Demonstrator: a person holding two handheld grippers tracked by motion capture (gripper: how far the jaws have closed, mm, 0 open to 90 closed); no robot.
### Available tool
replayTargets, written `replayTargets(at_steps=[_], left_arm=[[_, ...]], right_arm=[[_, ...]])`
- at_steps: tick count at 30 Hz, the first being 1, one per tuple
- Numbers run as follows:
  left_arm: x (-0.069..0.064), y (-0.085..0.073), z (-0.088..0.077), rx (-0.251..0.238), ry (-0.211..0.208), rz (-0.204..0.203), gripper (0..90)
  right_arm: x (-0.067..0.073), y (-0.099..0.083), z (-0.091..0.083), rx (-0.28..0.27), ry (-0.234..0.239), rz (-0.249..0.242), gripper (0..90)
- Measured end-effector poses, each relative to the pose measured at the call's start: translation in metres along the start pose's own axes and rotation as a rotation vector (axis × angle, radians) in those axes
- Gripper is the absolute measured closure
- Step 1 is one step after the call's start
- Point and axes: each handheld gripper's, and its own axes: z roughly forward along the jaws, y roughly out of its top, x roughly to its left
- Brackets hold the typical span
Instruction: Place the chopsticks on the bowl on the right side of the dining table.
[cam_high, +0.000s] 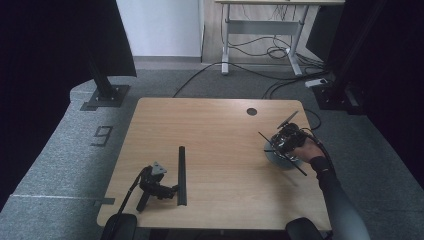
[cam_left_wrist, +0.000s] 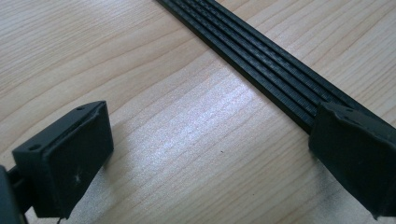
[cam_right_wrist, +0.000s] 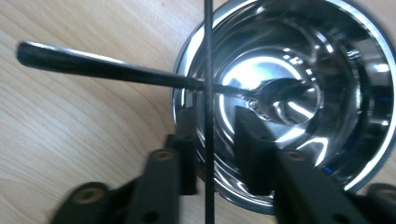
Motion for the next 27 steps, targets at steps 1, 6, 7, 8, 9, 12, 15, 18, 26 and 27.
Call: replayTargets(at_steps=[1, 6, 7, 8, 9, 12, 15, 18, 26, 27], left_arm=[[0.0, 0.0, 0.0, 0.0, 0.0, 0.0, 0.0], [0.0, 0.0, 0.0, 0.0, 0.0, 0.0, 0.0], [0.0, 0.0, 0.0, 0.001, 0.0, 0.001, 0.0], [0.0, 0.0, 0.0, 0.0, -0.001, 0.0, 0.0], [0.0, 0.0, 0.0, 0.0, 0.0, 0.001, 0.0], [0.0, 0.0, 0.0, 0.0, 0.0, 0.0, 0.0], [0.0, 0.0, 0.0, 0.001, 0.0, 0.001, 0.0], [0.0, 0.0, 0.0, -0.002, 0.0, 0.0, 0.0], [0.0, 0.0, 0.0, -0.003, 0.0, -0.001, 0.0], [0.0, 0.0, 0.0, -0.003, 0.0, -0.001, 0.0]], right_arm=[[-0.001, -0.002, -0.002, -0.014, 0.005, 0.004, 58.3], [-0.005, -0.013, -0.007, -0.111, -0.035, 0.036, 34.9], [-0.006, -0.015, -0.007, -0.133, -0.051, 0.044, 31.3], [-0.007, -0.018, -0.007, -0.153, -0.068, 0.052, 27.5], [-0.007, -0.02, -0.007, -0.174, -0.087, 0.062, 21.9], [-0.008, -0.027, -0.003, -0.247, -0.113, 0.106, 9.8], [-0.007, -0.035, -0.003, -0.315, -0.116, 0.143, 0.0], [-0.006, -0.045, -0.004, -0.38, -0.124, 0.17, 0.0], [-0.008, -0.061, 0.001, -0.477, -0.166, 0.25, 0.0], [-0.007, -0.064, 0.003, -0.504, -0.156, 0.27, 0.0]])
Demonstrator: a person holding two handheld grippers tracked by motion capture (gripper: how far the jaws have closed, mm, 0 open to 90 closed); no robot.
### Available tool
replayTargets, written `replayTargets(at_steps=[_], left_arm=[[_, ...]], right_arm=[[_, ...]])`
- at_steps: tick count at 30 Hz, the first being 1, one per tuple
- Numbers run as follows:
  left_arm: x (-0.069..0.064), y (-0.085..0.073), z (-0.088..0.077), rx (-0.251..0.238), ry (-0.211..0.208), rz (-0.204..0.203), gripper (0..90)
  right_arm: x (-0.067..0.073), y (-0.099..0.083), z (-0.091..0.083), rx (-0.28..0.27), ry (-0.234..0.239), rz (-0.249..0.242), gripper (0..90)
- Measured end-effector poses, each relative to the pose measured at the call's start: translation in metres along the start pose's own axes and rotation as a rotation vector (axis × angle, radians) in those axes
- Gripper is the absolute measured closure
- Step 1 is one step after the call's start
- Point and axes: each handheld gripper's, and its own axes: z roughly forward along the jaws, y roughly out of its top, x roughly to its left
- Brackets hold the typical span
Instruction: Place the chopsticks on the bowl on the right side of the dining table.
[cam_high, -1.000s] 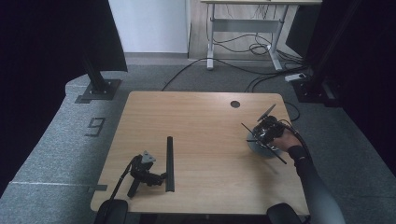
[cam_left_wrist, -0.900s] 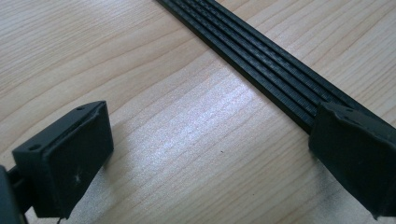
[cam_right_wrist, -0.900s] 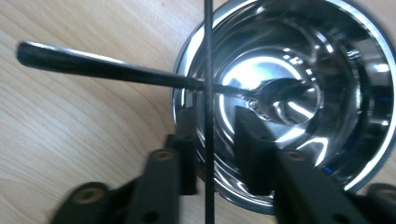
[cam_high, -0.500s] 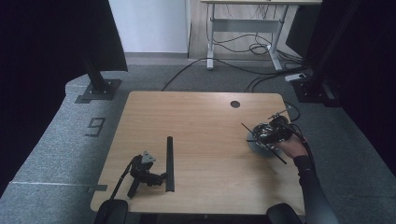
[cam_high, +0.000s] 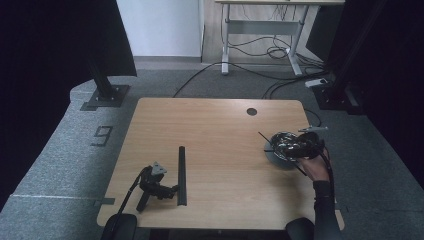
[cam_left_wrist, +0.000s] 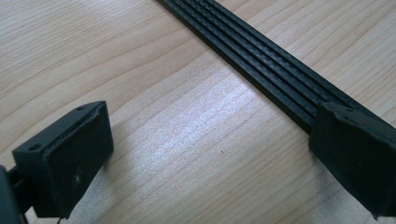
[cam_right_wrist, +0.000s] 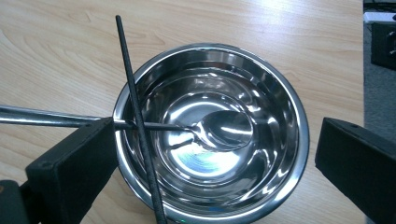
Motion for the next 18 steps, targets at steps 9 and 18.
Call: replayTargets(at_steps=[9, 18], left_arm=[[0.0, 0.0, 0.0, 0.001, 0.0, 0.001, 0.0], [0.0, 0.0, 0.0, 0.001, 0.0, 0.001, 0.0]], right_arm=[[-0.001, -0.013, 0.003, -0.035, -0.031, -0.004, 0.0], [-0.002, -0.02, 0.007, -0.028, -0.029, -0.021, 0.0]])
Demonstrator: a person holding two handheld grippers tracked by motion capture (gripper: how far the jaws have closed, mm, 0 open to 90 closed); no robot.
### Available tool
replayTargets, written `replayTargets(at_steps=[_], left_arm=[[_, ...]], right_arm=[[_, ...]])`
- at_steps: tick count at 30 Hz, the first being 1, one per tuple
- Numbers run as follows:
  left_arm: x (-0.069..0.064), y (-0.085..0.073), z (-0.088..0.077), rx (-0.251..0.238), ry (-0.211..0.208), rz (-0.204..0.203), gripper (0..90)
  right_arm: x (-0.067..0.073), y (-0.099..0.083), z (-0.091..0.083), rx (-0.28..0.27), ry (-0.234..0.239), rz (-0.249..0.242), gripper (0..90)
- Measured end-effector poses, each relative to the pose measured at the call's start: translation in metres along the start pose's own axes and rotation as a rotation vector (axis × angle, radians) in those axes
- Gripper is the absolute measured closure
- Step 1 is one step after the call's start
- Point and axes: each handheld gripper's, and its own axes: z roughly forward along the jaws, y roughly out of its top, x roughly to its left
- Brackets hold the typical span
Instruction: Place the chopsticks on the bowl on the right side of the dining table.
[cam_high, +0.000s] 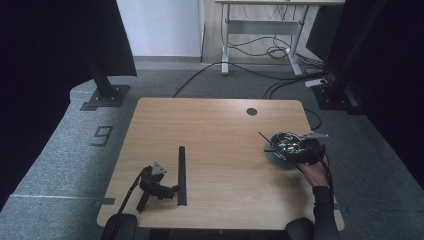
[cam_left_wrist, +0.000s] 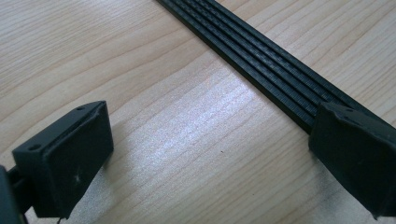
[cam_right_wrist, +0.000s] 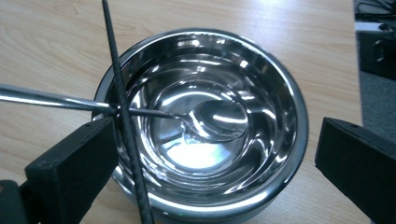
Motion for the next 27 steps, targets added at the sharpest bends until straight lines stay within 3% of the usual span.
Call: replayTargets(at_steps=[14, 27], left_arm=[[0.0, 0.0, 0.0, 0.0, 0.0, 0.0, 0.0], [0.0, 0.0, 0.0, 0.0, 0.0, 0.0, 0.0]], right_arm=[[-0.006, -0.006, 0.006, 0.055, -0.022, -0.019, 0.0], [-0.028, -0.014, 0.001, 0.043, -0.056, 0.047, 0.0]])
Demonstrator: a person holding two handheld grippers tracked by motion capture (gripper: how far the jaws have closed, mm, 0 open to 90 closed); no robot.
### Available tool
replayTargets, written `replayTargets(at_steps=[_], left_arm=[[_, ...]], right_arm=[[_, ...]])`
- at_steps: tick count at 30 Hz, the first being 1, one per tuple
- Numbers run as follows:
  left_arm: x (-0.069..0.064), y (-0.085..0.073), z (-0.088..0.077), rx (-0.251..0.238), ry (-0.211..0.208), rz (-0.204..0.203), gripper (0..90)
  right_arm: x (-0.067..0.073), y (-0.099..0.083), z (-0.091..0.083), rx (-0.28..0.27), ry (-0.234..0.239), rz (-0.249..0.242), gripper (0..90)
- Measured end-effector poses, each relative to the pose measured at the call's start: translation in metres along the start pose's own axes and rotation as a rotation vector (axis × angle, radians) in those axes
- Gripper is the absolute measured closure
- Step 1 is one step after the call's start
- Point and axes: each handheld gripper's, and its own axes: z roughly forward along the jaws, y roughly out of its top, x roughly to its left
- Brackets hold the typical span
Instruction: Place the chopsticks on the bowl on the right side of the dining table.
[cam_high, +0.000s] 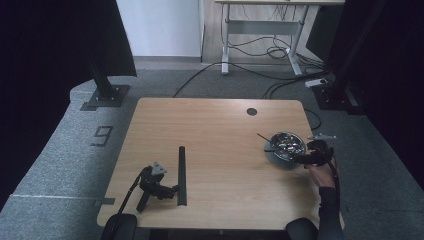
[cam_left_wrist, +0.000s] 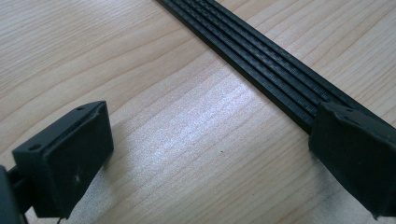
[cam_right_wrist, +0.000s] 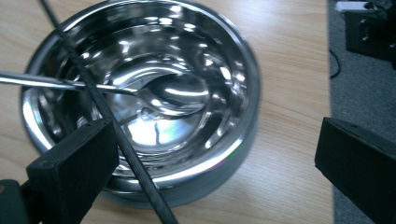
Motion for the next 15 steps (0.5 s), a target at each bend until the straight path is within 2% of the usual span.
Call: replayTargets(at_steps=[15], left_arm=[[0.0, 0.0, 0.0, 0.0, 0.0, 0.0, 0.0]], right_arm=[[-0.022, -0.006, -0.003, -0.023, -0.062, 0.083, 0.9]])
